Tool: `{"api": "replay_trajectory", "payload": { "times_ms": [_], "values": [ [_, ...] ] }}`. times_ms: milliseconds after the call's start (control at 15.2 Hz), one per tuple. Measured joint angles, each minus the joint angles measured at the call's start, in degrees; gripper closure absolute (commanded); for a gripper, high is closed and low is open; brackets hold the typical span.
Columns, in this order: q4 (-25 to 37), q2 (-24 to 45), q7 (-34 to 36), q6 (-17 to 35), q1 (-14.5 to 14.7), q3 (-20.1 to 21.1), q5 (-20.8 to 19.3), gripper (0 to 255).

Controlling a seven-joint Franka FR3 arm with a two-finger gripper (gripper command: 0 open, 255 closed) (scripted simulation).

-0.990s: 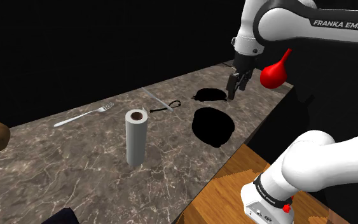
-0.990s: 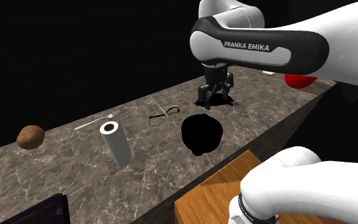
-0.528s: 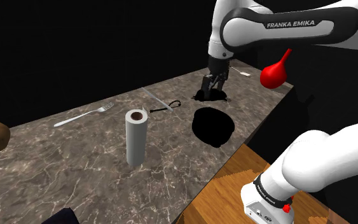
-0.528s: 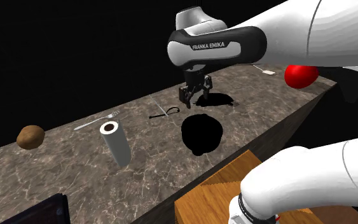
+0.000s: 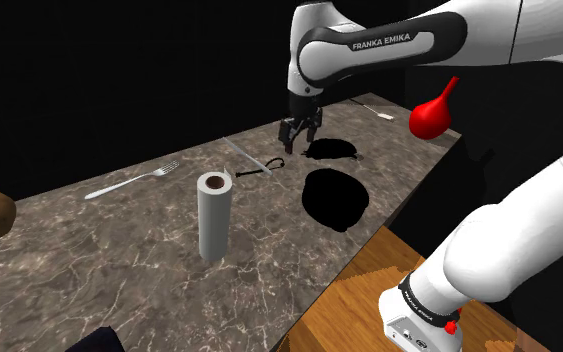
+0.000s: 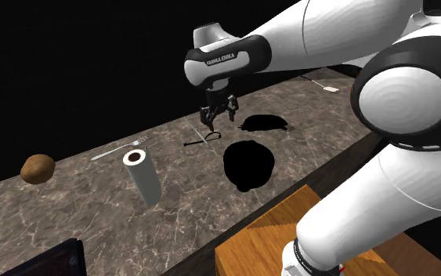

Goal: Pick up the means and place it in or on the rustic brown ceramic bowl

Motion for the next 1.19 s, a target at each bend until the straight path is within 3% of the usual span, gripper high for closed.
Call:
{"api": "replay_trajectory", "payload": {
  "times_ms": [792, 1188],
  "values": [
    [25.39, 26.6, 6.37, 1.64, 2.63, 1.54, -2.91, 0],
    [25.23, 29.71, 6.88, 4.96, 2.81, 1.33, -3.45, 0]
  ]
}}
